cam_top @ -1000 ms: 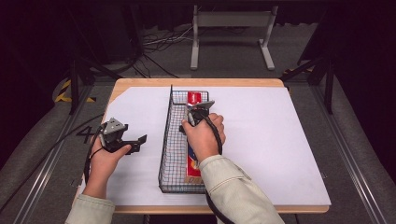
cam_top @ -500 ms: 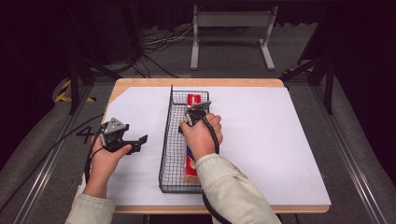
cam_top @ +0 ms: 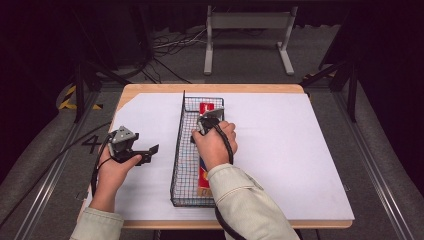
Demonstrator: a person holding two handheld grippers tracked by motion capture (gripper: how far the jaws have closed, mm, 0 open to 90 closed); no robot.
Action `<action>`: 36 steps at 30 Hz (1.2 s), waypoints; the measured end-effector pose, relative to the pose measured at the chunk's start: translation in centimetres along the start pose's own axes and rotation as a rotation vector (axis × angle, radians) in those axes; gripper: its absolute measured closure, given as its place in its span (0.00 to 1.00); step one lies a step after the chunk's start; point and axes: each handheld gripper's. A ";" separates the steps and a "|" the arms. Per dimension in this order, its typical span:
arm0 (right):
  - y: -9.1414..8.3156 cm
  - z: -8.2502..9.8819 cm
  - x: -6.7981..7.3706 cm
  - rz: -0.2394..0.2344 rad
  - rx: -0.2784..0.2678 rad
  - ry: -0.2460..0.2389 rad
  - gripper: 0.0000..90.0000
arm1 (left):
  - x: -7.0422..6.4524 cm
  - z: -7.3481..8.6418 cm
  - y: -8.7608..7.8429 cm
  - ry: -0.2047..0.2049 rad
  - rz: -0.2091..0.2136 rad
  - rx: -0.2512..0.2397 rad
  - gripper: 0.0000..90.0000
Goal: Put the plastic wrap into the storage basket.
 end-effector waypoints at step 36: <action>-0.7 -0.9 -0.5 -0.070 -0.029 0.008 0.36 | 0.0 0.2 -0.3 0.003 -0.011 0.001 0.13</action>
Point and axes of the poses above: each handheld gripper's, and its own axes: y roughly forward along the jaws, z roughly out of its underside, x roughly to its left, and after that the axes turned 11 degrees about y, right-handed
